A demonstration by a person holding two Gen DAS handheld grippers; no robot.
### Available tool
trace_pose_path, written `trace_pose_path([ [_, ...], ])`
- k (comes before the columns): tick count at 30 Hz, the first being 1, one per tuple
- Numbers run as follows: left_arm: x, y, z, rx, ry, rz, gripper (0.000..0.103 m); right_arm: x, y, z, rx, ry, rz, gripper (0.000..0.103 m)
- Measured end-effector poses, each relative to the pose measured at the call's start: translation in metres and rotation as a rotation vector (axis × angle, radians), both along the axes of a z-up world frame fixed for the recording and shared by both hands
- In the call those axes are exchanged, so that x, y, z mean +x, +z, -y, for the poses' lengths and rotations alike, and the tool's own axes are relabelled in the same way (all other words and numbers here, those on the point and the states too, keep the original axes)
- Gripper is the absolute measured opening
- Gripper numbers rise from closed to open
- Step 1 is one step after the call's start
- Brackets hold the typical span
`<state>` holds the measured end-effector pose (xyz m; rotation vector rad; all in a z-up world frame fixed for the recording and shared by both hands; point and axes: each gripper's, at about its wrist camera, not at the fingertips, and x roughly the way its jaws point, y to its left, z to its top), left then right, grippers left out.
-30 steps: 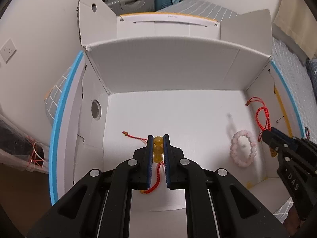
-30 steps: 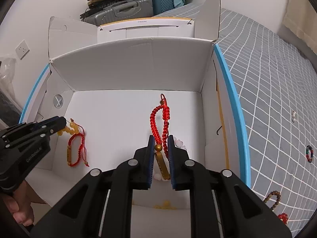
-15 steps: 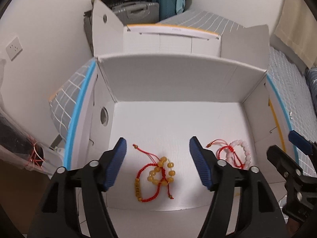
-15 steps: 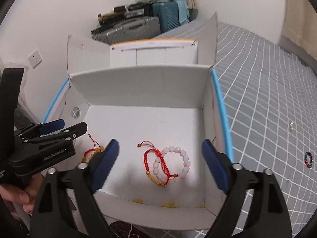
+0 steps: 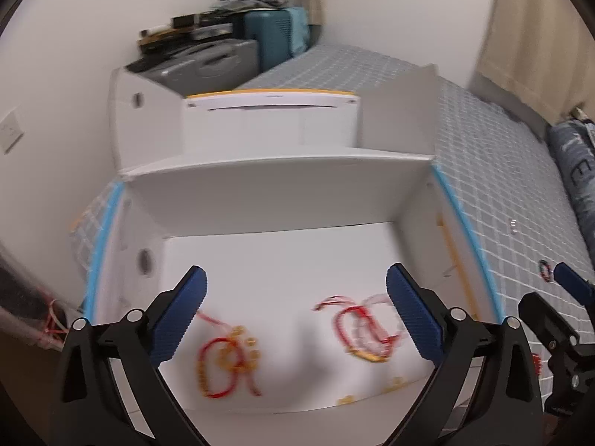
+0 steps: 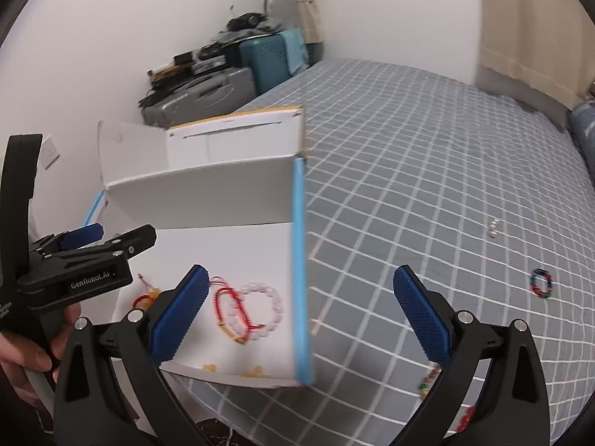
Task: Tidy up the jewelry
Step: 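Open both tools to drop the bracelets into the box, then withdraw, then move both tools back over the remaining bracelets on the bed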
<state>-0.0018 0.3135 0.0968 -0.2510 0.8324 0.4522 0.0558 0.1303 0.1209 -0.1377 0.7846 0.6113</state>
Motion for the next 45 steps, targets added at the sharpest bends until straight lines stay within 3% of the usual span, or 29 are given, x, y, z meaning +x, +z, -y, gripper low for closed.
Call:
trace_pose_path([
  [9, 0.054, 0.002, 0.058, -0.008, -0.132, 0.016, 0.097, 0.012, 0.002, 0.075, -0.018, -0.139, 0.032, 0.095],
  [19, 0.120, 0.001, 0.151, -0.050, -0.326, 0.016, 0.097, 0.016, -0.008, 0.161, -0.034, -0.309, 0.015, 0.095],
  [27, 0.180, -0.015, 0.220, -0.071, -0.437, -0.042, 0.097, 0.014, -0.028, 0.219, -0.056, -0.424, -0.017, 0.095],
  [33, 0.227, -0.028, 0.262, -0.040, -0.487, -0.067, 0.097, 0.014, -0.050, 0.249, -0.071, -0.478, -0.053, 0.095],
  [37, 0.263, -0.048, 0.281, -0.061, -0.509, -0.114, 0.097, 0.009, -0.070, 0.262, -0.096, -0.498, -0.078, 0.095],
  [45, 0.316, -0.097, 0.296, -0.064, -0.465, -0.164, 0.097, -0.006, -0.103, 0.272, -0.133, -0.483, -0.145, 0.095],
])
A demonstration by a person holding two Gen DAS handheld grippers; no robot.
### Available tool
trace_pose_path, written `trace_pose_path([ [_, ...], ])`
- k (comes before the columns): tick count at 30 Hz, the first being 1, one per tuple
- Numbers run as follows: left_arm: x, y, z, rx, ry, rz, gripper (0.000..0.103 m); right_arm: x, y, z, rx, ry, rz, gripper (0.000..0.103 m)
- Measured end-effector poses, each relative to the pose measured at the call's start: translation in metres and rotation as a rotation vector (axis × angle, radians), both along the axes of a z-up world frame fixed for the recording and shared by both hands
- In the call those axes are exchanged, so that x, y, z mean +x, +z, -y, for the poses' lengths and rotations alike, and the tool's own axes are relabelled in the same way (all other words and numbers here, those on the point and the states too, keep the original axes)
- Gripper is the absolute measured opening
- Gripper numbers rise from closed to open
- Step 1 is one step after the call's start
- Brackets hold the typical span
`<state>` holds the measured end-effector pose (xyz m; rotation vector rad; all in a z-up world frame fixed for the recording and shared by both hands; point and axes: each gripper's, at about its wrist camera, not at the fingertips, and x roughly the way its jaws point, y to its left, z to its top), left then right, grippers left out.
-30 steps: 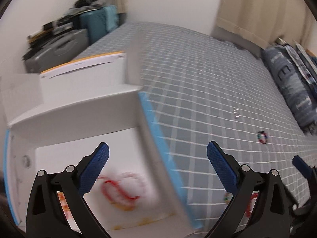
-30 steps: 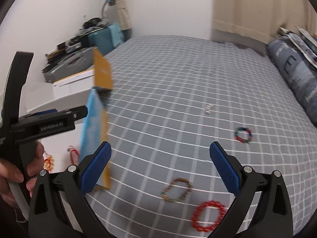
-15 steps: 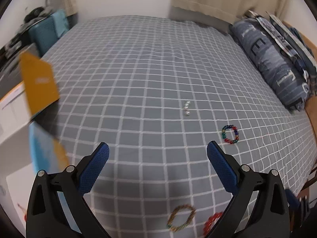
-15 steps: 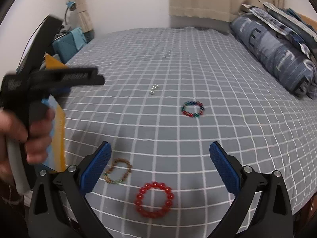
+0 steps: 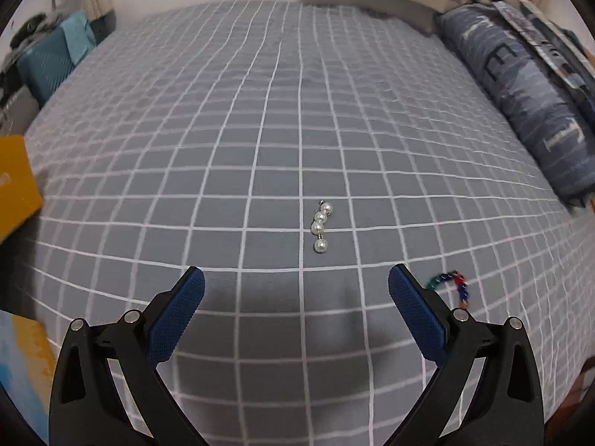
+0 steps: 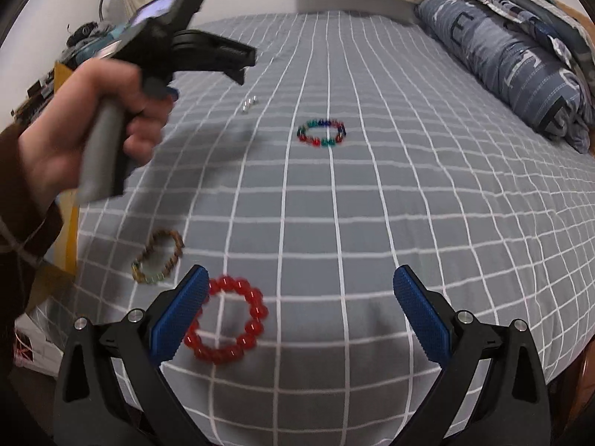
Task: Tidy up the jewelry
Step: 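Move both tools back over the remaining bracelets on the bed, then grasp the pearl strand with left tool while right tool grasps red bead bracelet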
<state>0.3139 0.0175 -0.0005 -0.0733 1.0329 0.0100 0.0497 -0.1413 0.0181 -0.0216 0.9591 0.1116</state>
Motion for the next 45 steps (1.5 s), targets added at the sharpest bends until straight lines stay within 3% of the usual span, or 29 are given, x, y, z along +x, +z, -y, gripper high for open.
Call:
trace_pose_path([
  [6, 0.024, -0.024, 0.012, 0.056, 0.012, -0.016, 0.097, -0.002, -0.020, 0.004, -0.008, -0.006, -0.051, 0.095],
  [12, 0.038, -0.044, 0.010, 0.055, 0.036, -0.042, 0.097, -0.004, -0.038, 0.004, 0.004, 0.001, -0.097, 0.086],
  [17, 0.044, -0.054, 0.007, 0.055, 0.043, -0.056, 0.096, -0.003, -0.044, 0.003, 0.021, 0.016, -0.115, 0.072],
  [25, 0.054, -0.060, 0.000, 0.056, 0.037, -0.059, 0.068, -0.003, -0.044, -0.003, 0.057, 0.067, -0.128, 0.040],
  [28, 0.053, -0.060, 0.002, 0.056, 0.041, -0.057, 0.053, -0.002, -0.044, -0.005, 0.084, 0.081, -0.139, 0.029],
  [32, 0.052, -0.059, 0.004, 0.066, 0.028, -0.061, 0.044, -0.003, -0.044, -0.007, 0.114, 0.094, -0.151, 0.013],
  [38, 0.051, -0.061, 0.002, 0.073, 0.019, -0.059, 0.025, -0.003, -0.043, -0.007, 0.141, 0.096, -0.159, 0.009],
  [40, 0.051, -0.062, 0.002, 0.082, 0.006, -0.059, 0.011, -0.001, -0.044, -0.006, 0.154, 0.094, -0.165, 0.010],
  [45, 0.048, -0.062, 0.005, 0.096, -0.002, -0.052, 0.011, 0.005, -0.050, -0.003, 0.190, 0.072, -0.194, 0.018],
])
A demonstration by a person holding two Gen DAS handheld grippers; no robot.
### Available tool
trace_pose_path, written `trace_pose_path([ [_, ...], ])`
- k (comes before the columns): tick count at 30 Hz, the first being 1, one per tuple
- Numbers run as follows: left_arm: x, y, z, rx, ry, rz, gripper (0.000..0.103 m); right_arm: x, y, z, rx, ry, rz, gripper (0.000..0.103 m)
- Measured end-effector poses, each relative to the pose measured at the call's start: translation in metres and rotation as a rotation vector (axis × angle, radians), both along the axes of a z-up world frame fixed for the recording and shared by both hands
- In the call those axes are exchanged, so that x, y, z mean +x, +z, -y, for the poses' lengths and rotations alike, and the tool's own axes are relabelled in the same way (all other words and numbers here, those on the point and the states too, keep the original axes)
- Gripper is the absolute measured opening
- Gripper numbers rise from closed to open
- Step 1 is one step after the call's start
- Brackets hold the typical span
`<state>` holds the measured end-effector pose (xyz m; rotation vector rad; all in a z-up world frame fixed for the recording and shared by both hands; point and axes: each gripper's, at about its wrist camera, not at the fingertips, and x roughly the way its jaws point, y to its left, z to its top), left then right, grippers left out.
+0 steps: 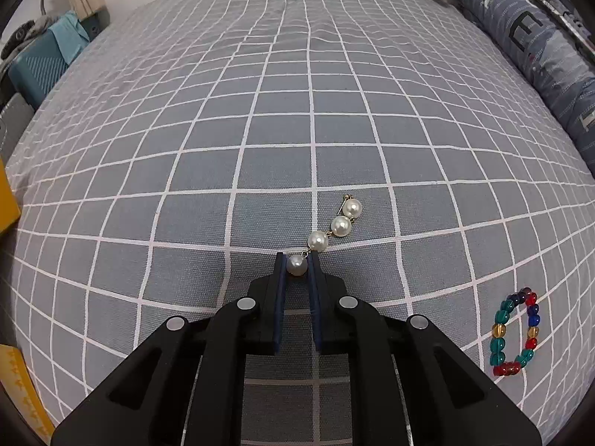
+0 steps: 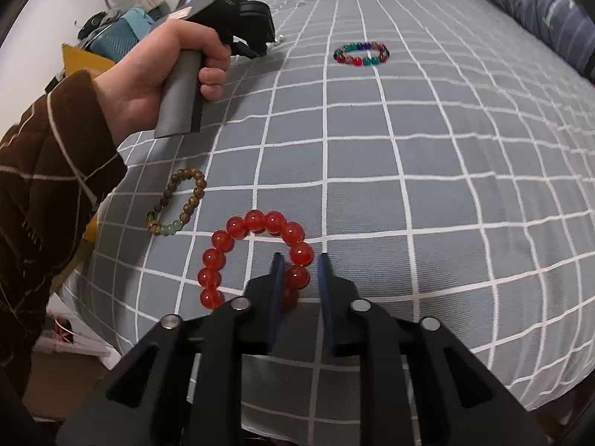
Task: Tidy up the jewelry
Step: 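Grasp the pearl strand with left tool while right tool grasps red bead bracelet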
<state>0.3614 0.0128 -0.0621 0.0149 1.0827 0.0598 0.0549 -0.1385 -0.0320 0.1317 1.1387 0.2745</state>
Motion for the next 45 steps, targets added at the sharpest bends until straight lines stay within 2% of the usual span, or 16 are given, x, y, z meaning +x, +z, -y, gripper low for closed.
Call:
trace_pose_path([
  [3, -0.003, 0.001, 0.002, 0.011, -0.006, 0.005, 0.011, 0.002, -0.004, -0.003, -0.012, 0.002, 0.003, 0.017],
  [4, -0.005, 0.002, 0.003, 0.011, -0.008, 0.006, 0.011, 0.002, -0.004, -0.004, -0.021, 0.002, 0.010, 0.013],
  [15, -0.010, 0.010, 0.002, -0.007, 0.001, 0.001, 0.011, -0.003, 0.003, 0.000, -0.015, -0.008, 0.026, 0.013],
  [27, -0.019, 0.026, -0.003, -0.023, 0.005, 0.003, 0.010, -0.008, 0.021, -0.006, -0.037, -0.009, 0.082, 0.013],
  [39, -0.039, 0.056, 0.006, -0.082, -0.061, -0.002, 0.010, -0.012, 0.041, -0.010, -0.053, -0.004, 0.138, 0.013],
  [42, -0.047, 0.061, 0.007, -0.066, -0.080, 0.000, 0.011, -0.013, 0.047, -0.014, -0.060, 0.002, 0.151, 0.013],
  [45, -0.056, 0.067, 0.006, -0.083, -0.084, -0.003, 0.011, -0.014, 0.052, -0.017, -0.062, 0.006, 0.164, 0.013],
])
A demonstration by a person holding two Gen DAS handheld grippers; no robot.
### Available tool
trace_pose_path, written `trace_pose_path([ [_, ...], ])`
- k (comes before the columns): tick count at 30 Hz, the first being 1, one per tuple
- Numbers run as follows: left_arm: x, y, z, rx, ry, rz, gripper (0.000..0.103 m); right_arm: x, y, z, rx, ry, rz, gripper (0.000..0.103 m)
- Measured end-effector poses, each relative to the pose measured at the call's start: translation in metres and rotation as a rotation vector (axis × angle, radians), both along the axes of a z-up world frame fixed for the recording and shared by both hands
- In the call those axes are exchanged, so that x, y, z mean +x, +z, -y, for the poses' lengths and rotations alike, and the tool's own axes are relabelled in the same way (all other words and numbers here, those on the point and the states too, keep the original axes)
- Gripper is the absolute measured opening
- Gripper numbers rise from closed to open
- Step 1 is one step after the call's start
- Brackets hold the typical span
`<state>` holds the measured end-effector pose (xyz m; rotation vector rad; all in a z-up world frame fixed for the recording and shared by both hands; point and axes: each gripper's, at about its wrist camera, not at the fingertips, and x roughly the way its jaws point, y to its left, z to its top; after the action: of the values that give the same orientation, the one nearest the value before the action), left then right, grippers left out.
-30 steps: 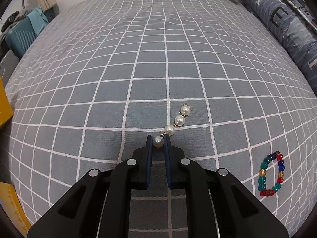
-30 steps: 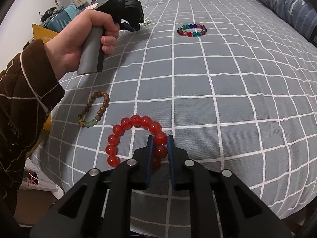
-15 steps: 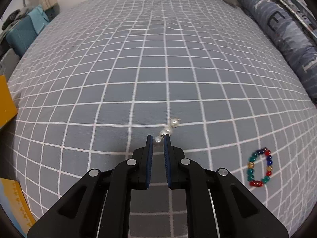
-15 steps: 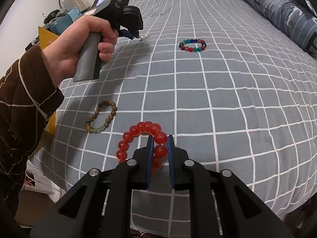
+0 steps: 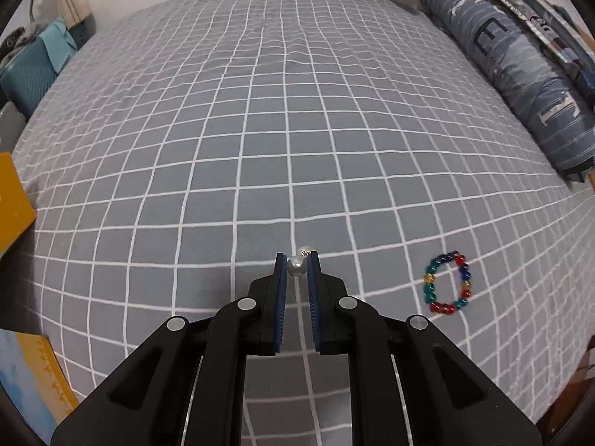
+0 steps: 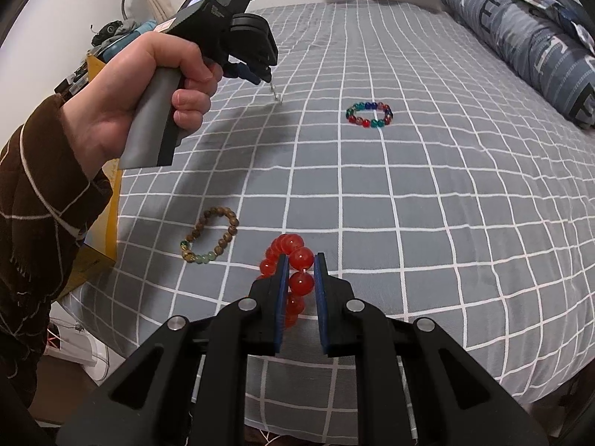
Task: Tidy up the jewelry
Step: 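Grasp the pearl strand with left tool while right tool grasps red bead bracelet, then carry the pearl strand and red bead bracelet over the white box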
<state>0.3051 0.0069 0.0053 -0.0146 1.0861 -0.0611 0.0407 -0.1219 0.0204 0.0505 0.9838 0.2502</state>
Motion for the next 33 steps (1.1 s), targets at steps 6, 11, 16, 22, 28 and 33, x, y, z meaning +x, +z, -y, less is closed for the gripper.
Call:
trace_pose_path([
  [6, -0.020, 0.011, -0.003, 0.029, 0.007, -0.027, 0.010, -0.001, 0.010, -0.006, -0.008, 0.009, 0.027, 0.013],
  [11, -0.042, 0.029, -0.003, 0.020, -0.021, -0.011, 0.010, 0.003, 0.018, -0.009, -0.021, 0.011, 0.045, 0.013],
  [16, -0.063, 0.046, -0.003, 0.044, -0.045, 0.006, 0.010, 0.009, 0.024, -0.011, -0.029, 0.009, 0.063, 0.013],
  [22, -0.079, 0.061, -0.021, 0.024, -0.055, 0.035, 0.011, 0.019, 0.036, -0.013, -0.030, 0.004, 0.093, 0.013],
  [28, -0.110, 0.077, -0.035, 0.032, -0.074, 0.079, 0.011, 0.031, 0.050, -0.023, -0.035, 0.014, 0.129, 0.013],
  [33, -0.136, 0.092, -0.051, 0.015, -0.074, 0.106, 0.011, 0.040, 0.060, -0.040, -0.041, 0.043, 0.150, 0.013],
])
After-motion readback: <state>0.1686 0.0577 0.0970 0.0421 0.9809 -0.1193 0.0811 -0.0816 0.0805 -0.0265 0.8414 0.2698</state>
